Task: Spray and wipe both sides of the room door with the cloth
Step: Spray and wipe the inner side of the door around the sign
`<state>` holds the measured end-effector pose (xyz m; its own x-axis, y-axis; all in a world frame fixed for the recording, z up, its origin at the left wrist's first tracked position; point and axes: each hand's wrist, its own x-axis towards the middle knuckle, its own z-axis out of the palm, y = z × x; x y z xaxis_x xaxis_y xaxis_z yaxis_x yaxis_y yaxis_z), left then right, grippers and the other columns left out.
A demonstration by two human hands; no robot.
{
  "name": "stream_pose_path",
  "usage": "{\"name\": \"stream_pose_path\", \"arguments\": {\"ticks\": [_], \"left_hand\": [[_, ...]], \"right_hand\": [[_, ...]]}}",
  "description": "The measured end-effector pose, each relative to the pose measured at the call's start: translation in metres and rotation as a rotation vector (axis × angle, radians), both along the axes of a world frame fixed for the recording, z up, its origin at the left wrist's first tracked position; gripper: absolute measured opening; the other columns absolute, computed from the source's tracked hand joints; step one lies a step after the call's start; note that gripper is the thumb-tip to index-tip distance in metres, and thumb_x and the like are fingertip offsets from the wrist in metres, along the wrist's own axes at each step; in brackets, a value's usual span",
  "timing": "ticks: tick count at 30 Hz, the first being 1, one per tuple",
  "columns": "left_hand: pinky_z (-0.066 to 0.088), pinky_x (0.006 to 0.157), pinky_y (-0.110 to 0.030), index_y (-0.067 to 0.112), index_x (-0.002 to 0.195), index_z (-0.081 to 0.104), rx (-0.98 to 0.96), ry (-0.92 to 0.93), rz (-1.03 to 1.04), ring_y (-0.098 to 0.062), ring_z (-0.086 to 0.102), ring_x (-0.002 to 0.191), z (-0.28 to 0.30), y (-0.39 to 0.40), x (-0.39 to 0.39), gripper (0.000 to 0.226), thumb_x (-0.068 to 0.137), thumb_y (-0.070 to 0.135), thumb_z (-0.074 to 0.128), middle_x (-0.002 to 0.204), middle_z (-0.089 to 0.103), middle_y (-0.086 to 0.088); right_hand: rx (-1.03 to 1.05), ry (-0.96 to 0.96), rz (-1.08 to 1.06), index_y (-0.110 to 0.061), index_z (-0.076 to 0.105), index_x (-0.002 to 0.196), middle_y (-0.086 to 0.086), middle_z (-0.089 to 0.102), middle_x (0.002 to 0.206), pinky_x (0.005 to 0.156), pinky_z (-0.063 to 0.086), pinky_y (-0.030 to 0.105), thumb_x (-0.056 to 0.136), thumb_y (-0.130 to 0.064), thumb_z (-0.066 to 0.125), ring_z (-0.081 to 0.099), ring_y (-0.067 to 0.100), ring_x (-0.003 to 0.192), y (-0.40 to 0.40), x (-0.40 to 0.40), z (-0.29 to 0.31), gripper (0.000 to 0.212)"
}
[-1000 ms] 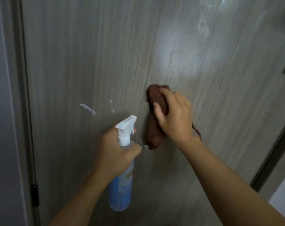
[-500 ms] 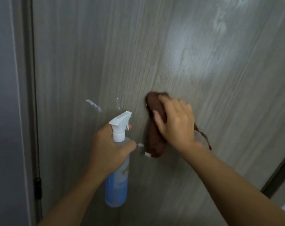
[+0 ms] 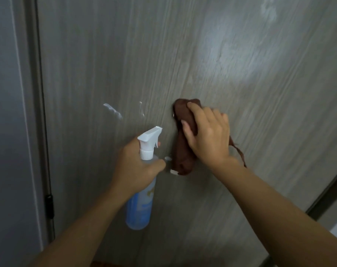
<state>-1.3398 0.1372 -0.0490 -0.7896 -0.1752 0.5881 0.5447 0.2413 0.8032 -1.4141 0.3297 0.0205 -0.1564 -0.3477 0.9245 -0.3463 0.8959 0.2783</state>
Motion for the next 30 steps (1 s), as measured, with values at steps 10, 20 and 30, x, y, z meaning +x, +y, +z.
{"name": "stream_pose_path", "arguments": {"ticks": [10,20,30], "left_hand": [[0.045,0.053,-0.017,0.041,0.079,0.065,0.016,0.000,0.013,-0.003,0.055,0.055,-0.007,-0.008,-0.002,0.033,0.060,0.015,0.071,0.064,0.063,0.016],[0.048,0.053,-0.026,0.025,0.087,0.068,0.013,-0.008,0.044,-0.014,0.058,0.056,-0.014,-0.018,-0.006,0.029,0.060,0.014,0.070,0.070,0.065,0.008],[0.050,0.057,-0.031,0.026,0.089,0.069,-0.048,0.000,0.027,-0.013,0.059,0.058,-0.025,-0.020,-0.010,0.030,0.060,0.020,0.071,0.067,0.065,0.009]], "right_hand": [[0.267,-0.155,0.035,-0.013,0.072,0.120,0.005,0.063,0.088,0.067,0.039,0.041,0.097,-0.037,0.065,0.056,0.030,0.077,0.008,0.018,-0.103,0.033],[0.034,-0.037,-0.002,-0.011,0.069,0.124,0.010,0.064,0.091,0.071,0.039,0.044,0.096,-0.035,0.066,0.055,0.034,0.081,-0.002,0.007,-0.049,0.037],[0.312,-0.066,-0.015,-0.014,0.072,0.118,0.005,0.060,0.084,0.065,0.035,0.039,0.100,-0.038,0.062,0.053,0.029,0.075,0.002,0.016,-0.106,0.032]]}}
